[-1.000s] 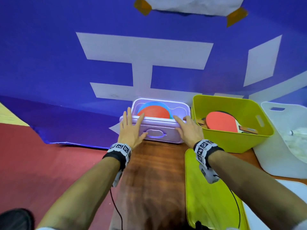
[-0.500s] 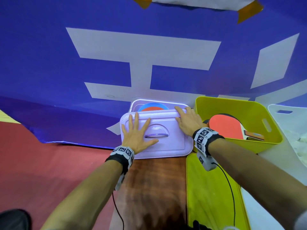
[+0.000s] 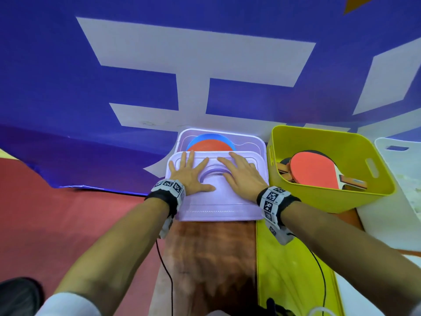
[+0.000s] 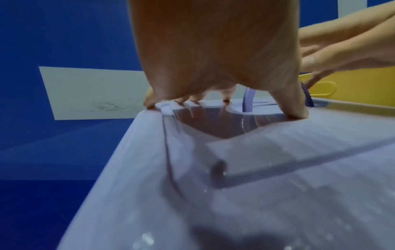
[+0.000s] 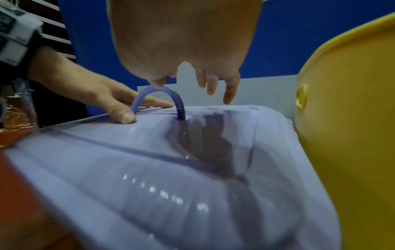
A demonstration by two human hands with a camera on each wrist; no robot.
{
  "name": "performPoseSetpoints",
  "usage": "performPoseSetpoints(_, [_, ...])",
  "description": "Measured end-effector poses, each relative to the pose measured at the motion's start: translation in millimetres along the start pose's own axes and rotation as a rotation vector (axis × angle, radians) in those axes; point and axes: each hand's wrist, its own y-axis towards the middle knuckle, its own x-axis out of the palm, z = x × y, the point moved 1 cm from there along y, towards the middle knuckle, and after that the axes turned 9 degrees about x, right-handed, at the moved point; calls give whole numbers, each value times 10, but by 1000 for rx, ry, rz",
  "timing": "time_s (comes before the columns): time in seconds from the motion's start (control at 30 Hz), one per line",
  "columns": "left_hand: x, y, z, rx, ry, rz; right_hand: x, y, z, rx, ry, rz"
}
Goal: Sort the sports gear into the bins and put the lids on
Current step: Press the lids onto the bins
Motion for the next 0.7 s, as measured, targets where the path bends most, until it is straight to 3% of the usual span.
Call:
performPoseSetpoints(0.1, [-18, 4, -22, 15, -11, 2, 76, -73, 27, -14, -59, -30])
performPoseSetpoints(0.4, [92, -287, 40, 27, -23, 109, 171, 171, 27, 187, -297, -194])
performPoseSetpoints(0.57, [207, -423, 101, 184, 12, -39, 115, 278, -8, 248, -266, -211])
performPoseSetpoints(0.7, [173, -374, 45, 184, 98, -35, 86, 206, -14, 250, -210, -224])
